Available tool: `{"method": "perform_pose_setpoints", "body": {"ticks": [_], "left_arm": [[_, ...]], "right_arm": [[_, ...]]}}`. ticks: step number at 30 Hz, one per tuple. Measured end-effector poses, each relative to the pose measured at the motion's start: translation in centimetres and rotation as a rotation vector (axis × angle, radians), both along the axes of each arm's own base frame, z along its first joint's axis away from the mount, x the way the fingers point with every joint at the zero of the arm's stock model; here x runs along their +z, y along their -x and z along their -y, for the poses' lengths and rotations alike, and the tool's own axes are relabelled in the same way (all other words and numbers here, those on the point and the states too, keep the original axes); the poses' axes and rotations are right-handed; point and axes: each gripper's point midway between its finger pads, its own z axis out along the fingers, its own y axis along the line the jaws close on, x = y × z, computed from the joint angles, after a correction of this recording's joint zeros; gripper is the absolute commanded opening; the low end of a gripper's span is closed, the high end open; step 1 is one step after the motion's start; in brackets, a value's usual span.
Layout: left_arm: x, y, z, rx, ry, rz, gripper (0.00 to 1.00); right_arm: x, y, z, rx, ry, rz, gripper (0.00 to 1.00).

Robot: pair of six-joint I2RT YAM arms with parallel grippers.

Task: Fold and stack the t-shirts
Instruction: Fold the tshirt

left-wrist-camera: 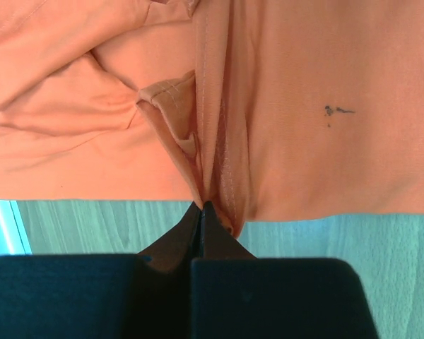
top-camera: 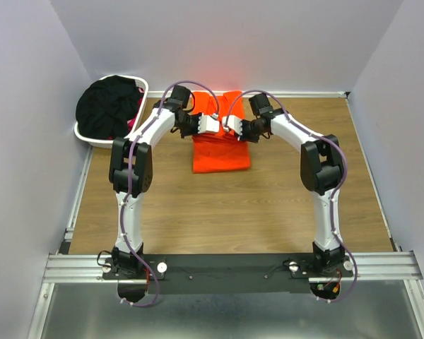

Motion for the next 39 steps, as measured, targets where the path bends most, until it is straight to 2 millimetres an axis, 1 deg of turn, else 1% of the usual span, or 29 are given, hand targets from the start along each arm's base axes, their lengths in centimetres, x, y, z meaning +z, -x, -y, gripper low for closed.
{"method": "perform_pose_setpoints", "body": {"ticks": [4,6,7,9,10,11,12,14,17,20,21,22,24,25,27,29,31,32,33,35,37,38,39], "left_arm": [[0.0,-0.1,-0.1,0.0,-0.001,0.003,0.0],[0.0,-0.2,-0.1,0.004,-0.007,0.006,0.0],[0.0,-0.3,-0.2,0.006,-0.01,0.008,0.0],[-0.2,-0.8,-0.3,0.011,-0.01,0.016,0.18],[-0.4,-1.0,-0.4,0.02,-0.01,0.017,0.38],[-0.5,-1.2,-0.5,0.026,-0.009,0.018,0.45],[-0.7,-1.7,-0.7,0.036,-0.011,0.023,0.51],[-0.7,-2.2,-1.2,0.062,-0.009,0.021,0.56],[0.3,-3.4,-2.1,0.103,0.008,0.038,0.59],[2.4,-4.8,-3.2,0.171,0.062,0.071,0.59],[2.9,-4.9,-3.5,0.192,0.076,0.071,0.58],[3.8,-5.1,-4.1,0.22,0.102,0.076,0.57],[5.4,-4.8,-4.8,0.258,0.143,0.084,0.57],[5.9,-4.4,-5.1,0.281,0.162,0.074,0.56],[7.0,-3.2,-5.7,0.325,0.203,0.054,0.55],[7.5,-2.4,-5.4,0.35,0.24,0.032,0.54],[6.9,-1.2,-4.7,0.401,0.299,-0.05,0.54],[6.2,-0.6,-4.4,0.428,0.326,-0.098,0.54],[5.2,0.2,-4.0,0.456,0.347,-0.158,0.54],[3.4,1.4,-3.6,0.501,0.373,-0.248,0.58],[1.3,3.1,-3.2,0.567,0.4,-0.37,0.61],[0.7,3.7,-3.0,0.592,0.409,-0.411,0.64],[-0.1,4.4,-3.0,0.616,0.416,-0.452,0.64]], "right_arm": [[0.3,-0.4,0.0,-0.002,-0.003,0.01,0.01],[0.5,-0.8,-0.2,-0.003,-0.006,0.018,0.05],[0.5,-1.1,-0.3,-0.004,-0.009,0.021,0.18],[0.3,-1.3,-0.3,-0.007,-0.009,0.018,0.41],[0.0,-1.3,-0.3,-0.011,-0.007,0.014,0.7],[-0.2,-1.5,-0.3,-0.018,-0.005,0.01,0.79],[-0.4,-1.6,-0.1,-0.035,0.0,0.003,0.82],[-0.6,-2.0,0.1,-0.048,0.006,0.003,0.86],[0.3,-3.0,0.5,-0.092,-0.008,0.01,0.87],[2.6,-4.5,1.0,-0.146,-0.048,0.039,0.87],[3.1,-4.8,1.1,-0.158,-0.057,0.045,0.86],[3.9,-4.8,1.4,-0.178,-0.069,0.048,0.85],[5.3,-4.6,1.8,-0.207,-0.093,0.051,0.83],[5.8,-4.2,1.9,-0.224,-0.105,0.041,0.81],[6.9,-3.4,2.2,-0.257,-0.132,0.022,0.73],[7.9,-2.6,2.0,-0.293,-0.17,-0.006,0.72],[7.9,-1.8,1.8,-0.337,-0.203,-0.061,0.7],[7.6,-1.3,1.6,-0.362,-0.221,-0.103,0.7],[7.4,-1.0,1.6,-0.375,-0.228,-0.125,0.69],[6.3,0.2,1.3,-0.419,-0.246,-0.216,0.69],[5.3,1.3,1.0,-0.471,-0.266,-0.309,0.69],[4.8,1.8,0.9,-0.494,-0.277,-0.355,0.69],[4.3,2.2,0.9,-0.511,-0.282,-0.392,0.69]]}}
